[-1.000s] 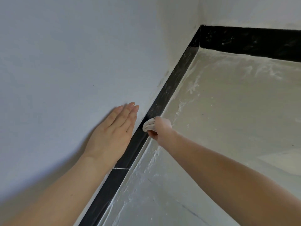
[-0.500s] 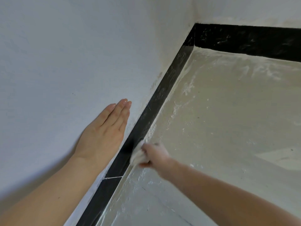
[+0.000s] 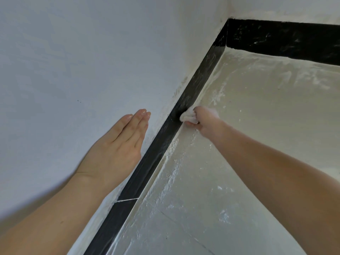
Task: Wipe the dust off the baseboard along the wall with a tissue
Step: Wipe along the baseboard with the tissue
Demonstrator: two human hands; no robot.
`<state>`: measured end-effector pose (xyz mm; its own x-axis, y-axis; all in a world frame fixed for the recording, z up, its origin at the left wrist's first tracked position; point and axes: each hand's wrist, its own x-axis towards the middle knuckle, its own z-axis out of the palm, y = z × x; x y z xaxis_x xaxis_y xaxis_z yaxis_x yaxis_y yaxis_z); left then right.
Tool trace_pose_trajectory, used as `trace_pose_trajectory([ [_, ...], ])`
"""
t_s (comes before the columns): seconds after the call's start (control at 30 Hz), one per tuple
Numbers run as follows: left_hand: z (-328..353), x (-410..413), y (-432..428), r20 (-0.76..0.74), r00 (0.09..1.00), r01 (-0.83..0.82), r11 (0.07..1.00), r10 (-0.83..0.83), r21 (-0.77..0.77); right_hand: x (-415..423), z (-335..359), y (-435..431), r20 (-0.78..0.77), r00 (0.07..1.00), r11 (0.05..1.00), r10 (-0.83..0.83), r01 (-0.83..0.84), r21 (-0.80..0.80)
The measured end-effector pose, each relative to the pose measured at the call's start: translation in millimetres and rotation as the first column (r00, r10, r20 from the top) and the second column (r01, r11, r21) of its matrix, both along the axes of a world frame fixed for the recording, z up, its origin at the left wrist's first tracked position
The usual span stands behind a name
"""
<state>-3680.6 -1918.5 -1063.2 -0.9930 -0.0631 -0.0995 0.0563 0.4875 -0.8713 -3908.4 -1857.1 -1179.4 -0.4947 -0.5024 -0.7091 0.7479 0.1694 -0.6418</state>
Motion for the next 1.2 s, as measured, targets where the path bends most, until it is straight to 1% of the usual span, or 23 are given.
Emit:
trace_pose_trajectory([
  [0.07,0,0,0,-0.003,1.0,-0.003,1.0,0.003,0.013,-14,4,9,0.039,0.984,0.979,-0.176,0.179,-0.095],
  [0.13,0,-1,0,-0.01,1.0,-0.003,1.0,0.003,0.024,-19,11,24,0.12,0.956,0.951,-0.268,0.283,-0.125],
  [0.17,0,-1,0,-0.015,1.0,0.003,1.0,-0.002,0.025,-15,16,32,0.092,0.966,0.965,-0.242,0.25,-0.084],
  [0.23,1,-1,0,-0.024,1.0,0.002,0.999,-0.001,0.032,5,24,47,-0.111,0.994,0.996,-0.016,0.026,0.086],
  [0.27,1,-1,0,-0.027,1.0,-0.006,0.999,0.007,0.038,21,27,52,-0.162,0.983,0.989,0.088,-0.066,0.135],
  [0.3,2,-1,0,-0.025,1.0,-0.007,0.999,0.008,0.034,38,29,57,-0.127,0.977,0.977,0.174,-0.155,0.144],
  [0.37,2,-2,0,-0.018,1.0,-0.012,0.999,0.013,0.037,72,24,62,0.073,0.946,0.944,0.314,-0.32,0.084],
  [0.4,1,-2,0,-0.014,1.0,-0.015,0.999,0.015,0.047,88,22,61,0.173,0.909,0.92,0.379,-0.39,0.032],
  [0.43,1,-2,0,-0.01,1.0,-0.012,0.998,0.013,0.054,100,17,59,0.228,0.871,0.896,0.434,-0.444,-0.011],
  [0.5,0,-2,0,-0.01,1.0,0.005,0.999,-0.004,0.054,115,9,47,0.246,0.856,0.887,0.455,-0.459,-0.042],
  [0.57,-1,-1,0,-0.014,1.0,0.011,0.998,-0.01,0.064,108,5,29,0.182,0.89,0.903,0.419,-0.43,0.022],
  [0.67,0,-1,0,-0.012,1.0,0.0,0.997,0.001,0.077,67,-3,1,0.062,0.927,0.922,0.369,-0.374,0.104],
  [0.77,-1,-1,0,-0.01,1.0,0.01,0.997,-0.01,0.072,25,0,-4,-0.004,0.981,0.978,0.196,-0.195,0.08],
  [0.8,0,0,0,-0.008,1.0,0.012,0.998,-0.012,0.068,14,1,-1,-0.003,0.995,0.993,0.103,-0.103,0.055],
  [0.87,1,-1,0,-0.012,1.0,0.015,0.998,-0.014,0.065,-2,7,12,0.07,0.994,0.996,-0.087,0.088,-0.005],
  [0.9,1,-2,0,-0.018,1.0,0.014,0.997,-0.012,0.071,-3,13,21,0.117,0.984,0.99,-0.133,0.137,-0.022],
  [0.93,1,-2,0,-0.024,1.0,0.009,0.997,-0.007,0.079,0,18,27,0.132,0.981,0.99,-0.139,0.142,-0.015],
  [0.97,1,-2,0,-0.025,1.0,0.001,0.996,0.001,0.086,7,25,35,0.089,0.992,0.996,-0.088,0.086,0.032],
  [1.03,1,-2,0,-0.02,1.0,-0.011,0.996,0.013,0.091,27,35,47,-0.05,0.996,0.986,0.068,-0.059,0.158],
  [1.07,1,-2,1,-0.019,1.0,-0.015,0.995,0.016,0.096,39,37,51,-0.046,0.99,0.978,0.136,-0.127,0.169],
  [1.1,1,-2,1,-0.023,1.0,-0.015,0.995,0.018,0.103,53,37,52,0.008,0.98,0.969,0.199,-0.198,0.148],
  [1.13,0,-3,1,-0.026,1.0,-0.012,0.994,0.015,0.106,66,39,53,0.101,0.959,0.956,0.265,-0.275,0.101],
  [1.2,1,-3,2,-0.026,1.0,-0.003,0.996,0.005,0.094,86,40,46,0.255,0.888,0.919,0.384,-0.393,-0.016],
])
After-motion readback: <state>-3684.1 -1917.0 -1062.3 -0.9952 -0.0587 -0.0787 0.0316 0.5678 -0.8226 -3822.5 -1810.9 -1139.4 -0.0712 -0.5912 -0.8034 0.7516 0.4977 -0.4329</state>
